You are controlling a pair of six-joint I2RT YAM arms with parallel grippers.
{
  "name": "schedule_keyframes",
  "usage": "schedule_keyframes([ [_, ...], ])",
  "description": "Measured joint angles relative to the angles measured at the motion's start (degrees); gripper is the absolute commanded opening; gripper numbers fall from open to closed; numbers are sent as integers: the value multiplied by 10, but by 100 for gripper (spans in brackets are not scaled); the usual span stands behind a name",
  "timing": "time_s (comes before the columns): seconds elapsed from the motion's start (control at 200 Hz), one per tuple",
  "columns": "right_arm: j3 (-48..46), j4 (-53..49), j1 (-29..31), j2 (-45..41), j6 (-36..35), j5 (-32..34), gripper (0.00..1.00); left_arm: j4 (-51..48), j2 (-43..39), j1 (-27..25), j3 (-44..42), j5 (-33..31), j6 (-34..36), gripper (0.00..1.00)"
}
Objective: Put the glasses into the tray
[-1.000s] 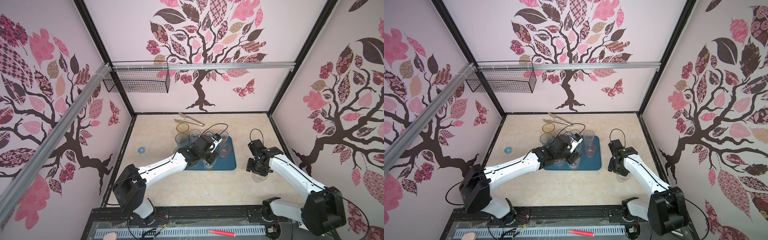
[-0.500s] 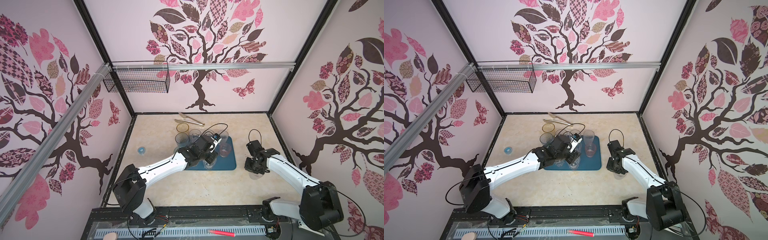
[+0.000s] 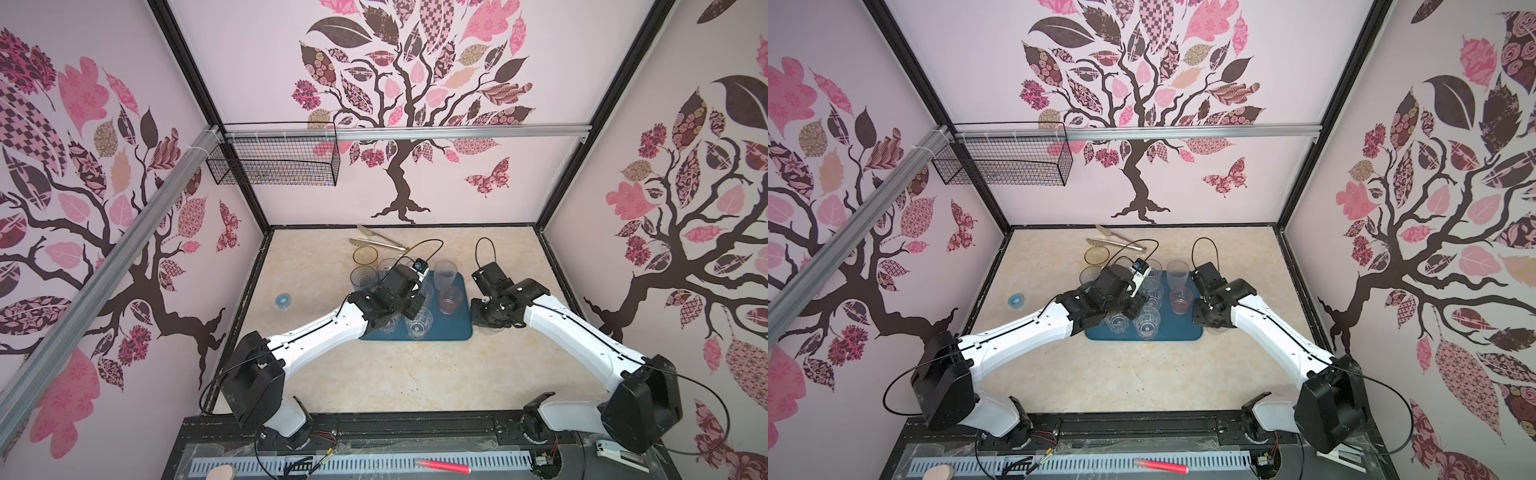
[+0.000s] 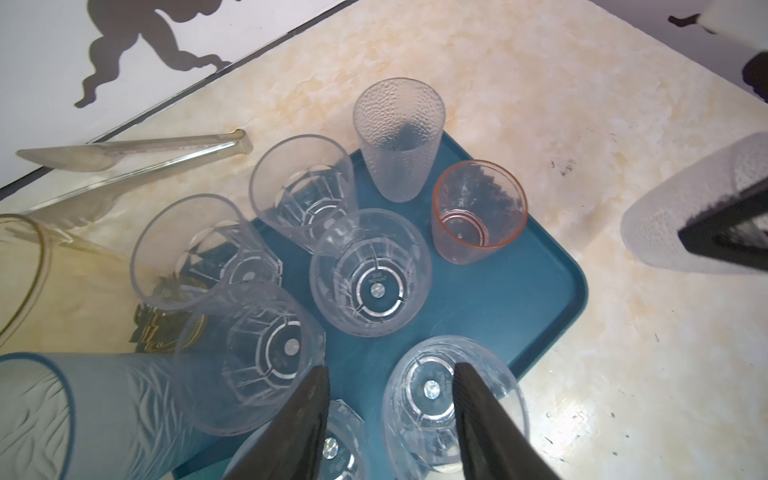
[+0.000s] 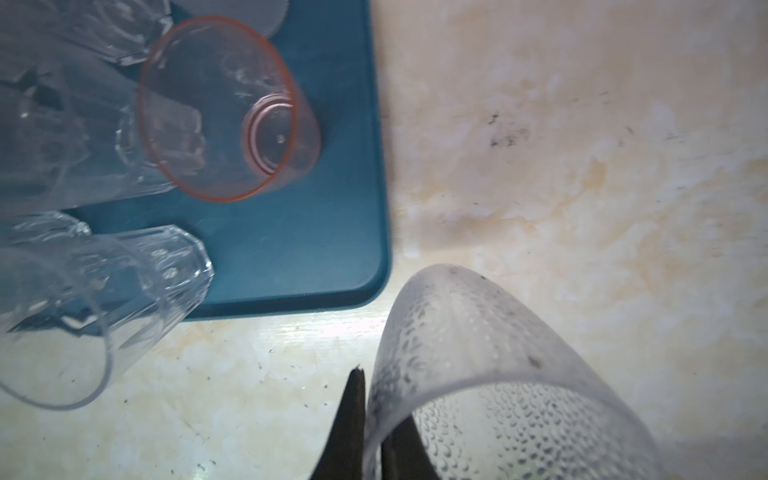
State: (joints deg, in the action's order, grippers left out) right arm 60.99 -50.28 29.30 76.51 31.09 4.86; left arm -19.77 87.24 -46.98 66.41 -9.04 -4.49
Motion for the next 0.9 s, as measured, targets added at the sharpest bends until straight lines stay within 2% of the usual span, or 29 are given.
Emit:
schedule_keyframes([
  [0.325,23,43,90,115,21,-19,0,-18,-56,9,-61,-16,-15,51],
  [0.895,63,101,101,203,8,-8,0,-26,-65,12,-73,-27,-30,51],
])
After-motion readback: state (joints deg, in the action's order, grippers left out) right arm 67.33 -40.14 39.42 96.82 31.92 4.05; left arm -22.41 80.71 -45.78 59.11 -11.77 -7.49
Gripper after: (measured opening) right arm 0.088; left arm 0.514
